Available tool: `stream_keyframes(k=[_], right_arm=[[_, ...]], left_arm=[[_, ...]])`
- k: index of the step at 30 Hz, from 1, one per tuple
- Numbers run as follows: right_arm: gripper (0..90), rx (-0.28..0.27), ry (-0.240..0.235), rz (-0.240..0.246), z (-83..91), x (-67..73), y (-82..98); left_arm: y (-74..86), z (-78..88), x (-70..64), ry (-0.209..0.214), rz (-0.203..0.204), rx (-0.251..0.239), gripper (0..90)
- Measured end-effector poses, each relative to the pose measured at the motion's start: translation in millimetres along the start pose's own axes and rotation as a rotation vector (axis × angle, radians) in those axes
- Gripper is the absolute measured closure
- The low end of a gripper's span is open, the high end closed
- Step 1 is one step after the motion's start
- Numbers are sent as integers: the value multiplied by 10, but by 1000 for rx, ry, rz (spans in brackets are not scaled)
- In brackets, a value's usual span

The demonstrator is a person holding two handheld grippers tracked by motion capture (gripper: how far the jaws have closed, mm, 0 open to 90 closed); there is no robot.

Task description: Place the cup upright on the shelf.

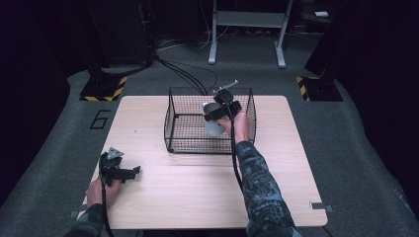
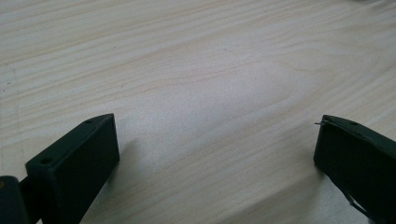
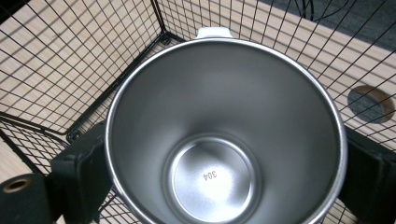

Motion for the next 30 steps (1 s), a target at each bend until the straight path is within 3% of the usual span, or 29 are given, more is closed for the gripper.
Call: stream_keyframes(k=[19,30], right_arm=[[65,51,15,-21,-264,9,99],[64,67,57,-12,-342,36,96]], left_arm=[[0,0,0,0,0,0,2],[0,0,1,0,-1,0,2]])
Point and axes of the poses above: each handheld gripper's, and its own axes: z roughly backward along the jaws, y roughly out of its underside, x roughly to its left, the point moved 1 cm from there along -z, roughly forward along the jaws, and after that the axes turned 12 degrees about -z, right-handed, at the moved point
